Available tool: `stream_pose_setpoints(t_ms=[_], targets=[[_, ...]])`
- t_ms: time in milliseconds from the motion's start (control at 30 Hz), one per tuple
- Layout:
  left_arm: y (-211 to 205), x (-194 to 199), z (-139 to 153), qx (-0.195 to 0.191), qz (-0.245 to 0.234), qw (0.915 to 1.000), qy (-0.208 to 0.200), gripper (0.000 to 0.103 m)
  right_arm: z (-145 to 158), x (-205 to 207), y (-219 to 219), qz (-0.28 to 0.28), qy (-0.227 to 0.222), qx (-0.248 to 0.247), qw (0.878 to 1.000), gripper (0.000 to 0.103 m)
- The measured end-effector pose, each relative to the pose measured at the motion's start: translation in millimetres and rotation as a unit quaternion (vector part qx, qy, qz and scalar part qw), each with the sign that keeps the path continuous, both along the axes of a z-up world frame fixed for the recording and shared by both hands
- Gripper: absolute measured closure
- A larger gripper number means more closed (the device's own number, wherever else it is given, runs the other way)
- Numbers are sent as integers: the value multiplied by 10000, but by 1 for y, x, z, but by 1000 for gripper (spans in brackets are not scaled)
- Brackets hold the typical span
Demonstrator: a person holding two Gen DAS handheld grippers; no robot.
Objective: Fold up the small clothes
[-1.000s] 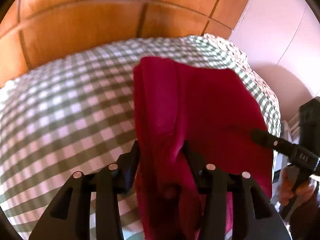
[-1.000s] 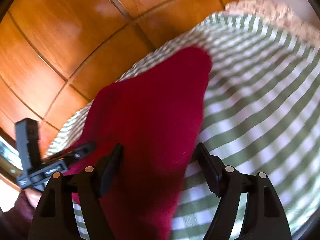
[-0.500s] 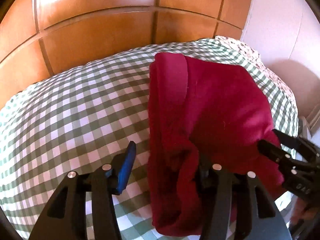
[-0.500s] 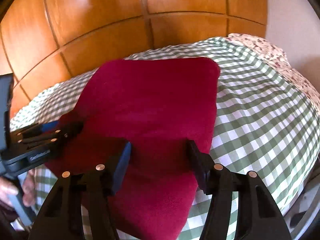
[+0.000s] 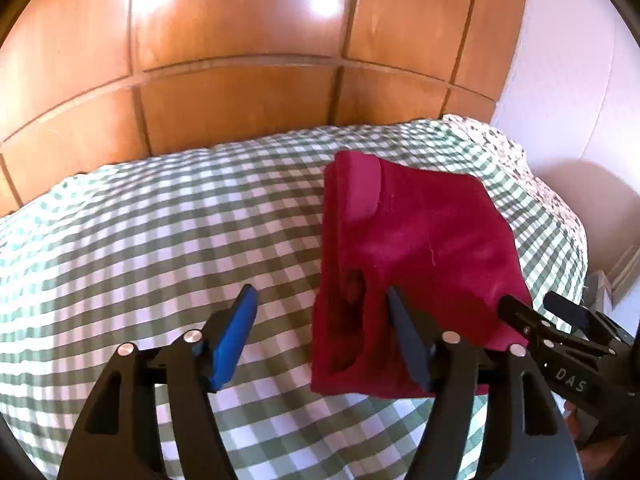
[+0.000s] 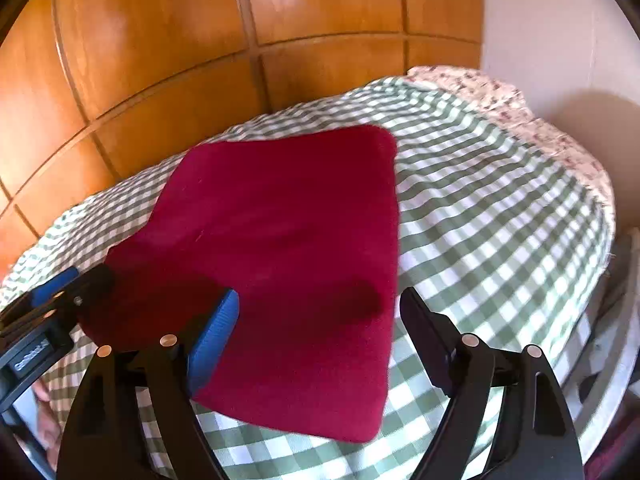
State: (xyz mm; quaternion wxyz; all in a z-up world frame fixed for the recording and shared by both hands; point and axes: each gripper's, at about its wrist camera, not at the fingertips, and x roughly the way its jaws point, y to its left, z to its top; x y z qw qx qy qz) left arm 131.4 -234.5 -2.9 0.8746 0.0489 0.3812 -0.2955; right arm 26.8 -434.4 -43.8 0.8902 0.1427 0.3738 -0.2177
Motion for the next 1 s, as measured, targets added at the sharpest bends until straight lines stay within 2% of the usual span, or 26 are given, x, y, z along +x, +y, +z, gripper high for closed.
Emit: stream_pose_setpoints(t_ms=[167, 600, 1000], targets=[[13, -11, 10, -13, 235, 9996, -154, 25, 10, -17, 15, -362, -139, -179, 9991, 9], [37, -35, 23, 22, 591, 9964, -605, 5, 24, -34, 42, -677, -296, -485, 9961, 5], [37, -43, 27, 47, 607, 9957, -702, 3, 27, -37, 51, -652, -339, -694, 9949, 5]])
